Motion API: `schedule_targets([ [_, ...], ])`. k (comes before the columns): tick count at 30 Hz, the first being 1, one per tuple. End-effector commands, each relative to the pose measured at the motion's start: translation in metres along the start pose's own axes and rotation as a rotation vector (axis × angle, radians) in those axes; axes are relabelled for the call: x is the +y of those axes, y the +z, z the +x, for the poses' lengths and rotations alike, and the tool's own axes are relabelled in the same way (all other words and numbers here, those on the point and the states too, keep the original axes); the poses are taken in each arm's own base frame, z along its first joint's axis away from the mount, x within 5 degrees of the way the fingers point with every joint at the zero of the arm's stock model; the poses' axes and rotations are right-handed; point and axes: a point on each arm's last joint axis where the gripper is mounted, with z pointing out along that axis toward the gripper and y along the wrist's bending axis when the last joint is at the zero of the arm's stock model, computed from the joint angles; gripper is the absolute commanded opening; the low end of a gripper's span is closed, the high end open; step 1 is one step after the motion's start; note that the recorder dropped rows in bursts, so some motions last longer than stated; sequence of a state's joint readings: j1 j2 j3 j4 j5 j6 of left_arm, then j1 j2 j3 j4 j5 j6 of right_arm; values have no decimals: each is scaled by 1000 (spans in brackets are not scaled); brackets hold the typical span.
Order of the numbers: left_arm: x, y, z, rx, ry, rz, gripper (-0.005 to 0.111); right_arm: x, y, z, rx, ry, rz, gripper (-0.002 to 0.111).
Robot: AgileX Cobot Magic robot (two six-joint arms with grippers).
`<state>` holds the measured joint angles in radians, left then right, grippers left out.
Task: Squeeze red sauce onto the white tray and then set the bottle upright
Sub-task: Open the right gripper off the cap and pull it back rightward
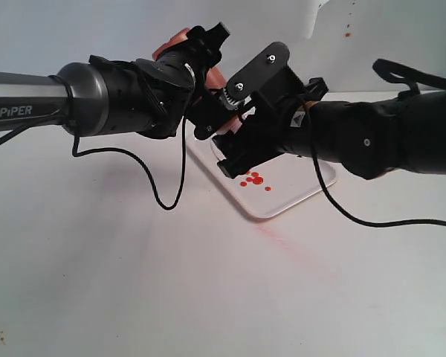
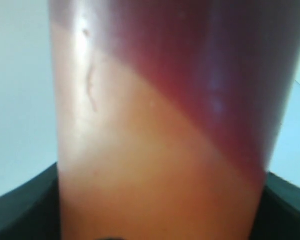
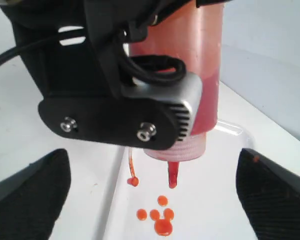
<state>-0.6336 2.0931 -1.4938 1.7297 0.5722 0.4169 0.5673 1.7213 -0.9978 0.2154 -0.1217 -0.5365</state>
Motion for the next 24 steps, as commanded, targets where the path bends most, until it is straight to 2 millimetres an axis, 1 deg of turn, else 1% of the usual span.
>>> schedule_targets([
  [1,9,-6,11,49,-17,-18,0,-12,-16,4,0,60,34,81],
  [4,9,-6,11,49,-17,-18,0,-28,-25,19,13,101,93,81],
  [8,9,-6,11,49,-17,-18,0,-57,-29,44,15,159,209,81],
  [10,9,-6,12,48,-18,-20,0,-68,-28,54,7,190,259,81],
  [16,10,-7,11,36,2,-27,0,-82,-16,69,-30,238,293,81],
  [20,10,-7,11,36,5,-27,0,-92,-11,78,-98,301,253,81],
  [22,10,-7,11,36,5,-27,0,-96,-9,82,-150,346,193,81],
  [24,10,-7,11,36,5,-27,0,-99,-8,85,-227,407,85,81],
])
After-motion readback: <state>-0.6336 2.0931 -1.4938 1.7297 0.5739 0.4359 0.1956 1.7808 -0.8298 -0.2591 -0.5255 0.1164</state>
